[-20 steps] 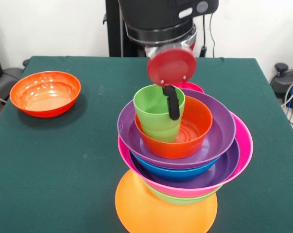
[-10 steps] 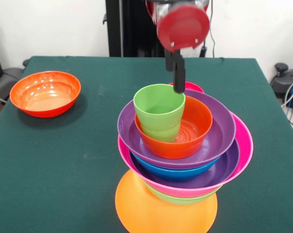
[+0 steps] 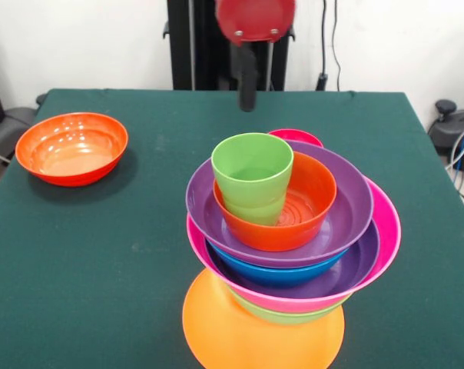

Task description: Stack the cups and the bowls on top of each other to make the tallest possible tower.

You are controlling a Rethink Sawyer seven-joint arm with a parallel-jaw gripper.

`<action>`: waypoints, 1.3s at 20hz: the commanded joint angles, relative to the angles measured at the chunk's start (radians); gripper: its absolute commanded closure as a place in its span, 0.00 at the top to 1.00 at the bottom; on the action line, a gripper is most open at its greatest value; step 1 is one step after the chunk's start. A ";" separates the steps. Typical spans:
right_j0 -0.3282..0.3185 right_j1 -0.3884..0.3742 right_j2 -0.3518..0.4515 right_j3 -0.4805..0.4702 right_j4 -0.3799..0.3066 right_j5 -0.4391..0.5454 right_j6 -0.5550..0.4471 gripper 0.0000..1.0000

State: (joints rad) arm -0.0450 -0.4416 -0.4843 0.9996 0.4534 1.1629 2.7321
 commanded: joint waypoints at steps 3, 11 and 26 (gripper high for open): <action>-0.015 -0.003 0.067 0.238 -0.169 -0.158 -0.113 1.00; -0.032 0.007 0.109 0.290 -0.219 -0.249 -0.115 1.00; -0.056 -0.032 0.170 0.443 -0.260 -0.346 -0.114 1.00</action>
State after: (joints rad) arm -0.0887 -0.4819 -0.4712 1.2904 0.2509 0.8803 2.7321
